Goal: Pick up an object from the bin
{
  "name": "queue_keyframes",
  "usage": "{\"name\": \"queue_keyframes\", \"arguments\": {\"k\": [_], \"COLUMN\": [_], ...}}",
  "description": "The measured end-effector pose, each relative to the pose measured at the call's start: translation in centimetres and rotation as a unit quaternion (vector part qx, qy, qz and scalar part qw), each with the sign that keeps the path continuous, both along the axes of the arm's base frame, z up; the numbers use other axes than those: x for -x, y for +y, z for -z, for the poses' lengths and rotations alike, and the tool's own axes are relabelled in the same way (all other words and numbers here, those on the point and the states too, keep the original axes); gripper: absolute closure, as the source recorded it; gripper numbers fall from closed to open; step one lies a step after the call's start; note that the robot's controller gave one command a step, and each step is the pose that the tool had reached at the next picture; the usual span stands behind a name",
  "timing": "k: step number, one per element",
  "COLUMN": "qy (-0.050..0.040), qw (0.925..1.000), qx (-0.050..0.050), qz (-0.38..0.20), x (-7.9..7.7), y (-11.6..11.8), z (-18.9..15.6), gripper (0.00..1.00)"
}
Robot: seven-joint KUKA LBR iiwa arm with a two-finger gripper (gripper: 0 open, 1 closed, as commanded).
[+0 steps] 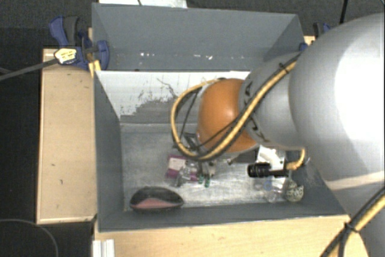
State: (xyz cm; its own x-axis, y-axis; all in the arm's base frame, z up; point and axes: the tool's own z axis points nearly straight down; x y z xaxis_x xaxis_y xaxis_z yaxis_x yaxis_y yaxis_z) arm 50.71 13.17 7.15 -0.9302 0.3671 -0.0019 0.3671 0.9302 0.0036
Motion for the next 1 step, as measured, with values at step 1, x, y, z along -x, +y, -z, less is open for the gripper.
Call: {"name": "queue_keyframes", "arguments": {"k": [1], "qy": [-0.0023], "qw": [1.0], "qx": [0.001], "qz": [-0.006], "x": [0.82], "y": [-1.29], "z": [-12.95], "gripper": [1.0]}}
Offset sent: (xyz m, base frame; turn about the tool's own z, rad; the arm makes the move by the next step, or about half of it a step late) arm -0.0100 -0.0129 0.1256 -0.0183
